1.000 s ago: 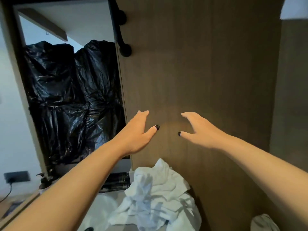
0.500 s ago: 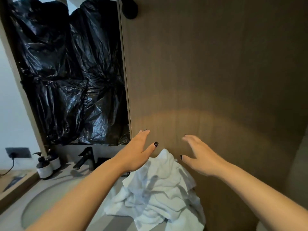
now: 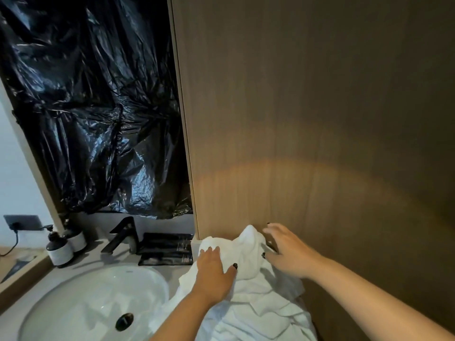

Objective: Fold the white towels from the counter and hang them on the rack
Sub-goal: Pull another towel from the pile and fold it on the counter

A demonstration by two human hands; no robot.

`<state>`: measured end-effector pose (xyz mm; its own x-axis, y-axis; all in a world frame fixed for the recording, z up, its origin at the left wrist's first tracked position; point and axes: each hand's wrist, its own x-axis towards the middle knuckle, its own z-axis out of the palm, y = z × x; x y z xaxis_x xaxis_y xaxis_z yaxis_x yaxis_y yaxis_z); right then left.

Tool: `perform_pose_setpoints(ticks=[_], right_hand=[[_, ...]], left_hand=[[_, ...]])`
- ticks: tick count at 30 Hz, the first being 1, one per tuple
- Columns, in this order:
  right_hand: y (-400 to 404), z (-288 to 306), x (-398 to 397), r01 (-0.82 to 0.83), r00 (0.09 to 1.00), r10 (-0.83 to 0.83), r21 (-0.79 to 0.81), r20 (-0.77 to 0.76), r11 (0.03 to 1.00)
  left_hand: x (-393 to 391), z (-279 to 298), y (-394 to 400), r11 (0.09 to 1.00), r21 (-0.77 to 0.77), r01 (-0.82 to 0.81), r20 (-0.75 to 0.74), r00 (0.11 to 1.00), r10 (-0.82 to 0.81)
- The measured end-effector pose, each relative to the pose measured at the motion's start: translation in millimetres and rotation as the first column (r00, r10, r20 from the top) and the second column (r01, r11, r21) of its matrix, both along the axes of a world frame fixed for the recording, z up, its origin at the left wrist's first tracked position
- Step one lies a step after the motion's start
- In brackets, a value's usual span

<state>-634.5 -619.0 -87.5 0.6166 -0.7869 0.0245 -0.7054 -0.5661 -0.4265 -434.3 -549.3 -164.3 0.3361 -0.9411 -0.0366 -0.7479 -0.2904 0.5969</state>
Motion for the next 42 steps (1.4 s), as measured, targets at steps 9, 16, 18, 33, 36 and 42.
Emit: perform_pose_setpoints(ticks=[9, 16, 18, 33, 36, 42], right_hand=[[3.2, -42.1, 0.5, 0.155, 0.988, -0.153, 0.084, -0.031, 0.984], [30.2, -59.5, 33.4, 0.170, 0.980, -0.182, 0.139, 0.084, 0.976], [40.4, -60.3, 47.5, 0.206, 0.966, -0.216, 0.082, 0.140, 0.975], [76.1, 30.4, 66.6, 0.497, 0.766, -0.284, -0.251, 0.577, 0.830], [77.2, 47.0, 58.9, 0.485, 0.799, -0.266, -0.316, 0.538, 0.816], [98.0, 61.6, 28.9, 0.519, 0.763, -0.272, -0.305, 0.587, 0.798]], left_hand=[[11.6, -40.1, -12.0, 0.991, -0.137, 0.013, 0.106, 0.994, 0.001], [35.3, -4.9, 4.6, 0.908, -0.416, -0.039, -0.244, 0.967, -0.070], [42.3, 21.6, 11.8, 0.866, -0.495, -0.064, -0.335, 0.934, -0.123], [74.7, 92.6, 55.4, 0.856, -0.514, -0.064, -0.657, 0.671, -0.344], [71.7, 92.5, 56.0, 0.871, -0.478, -0.115, -0.685, 0.669, -0.288], [41.4, 79.2, 66.3, 0.945, -0.327, -0.015, -0.660, 0.720, -0.217]])
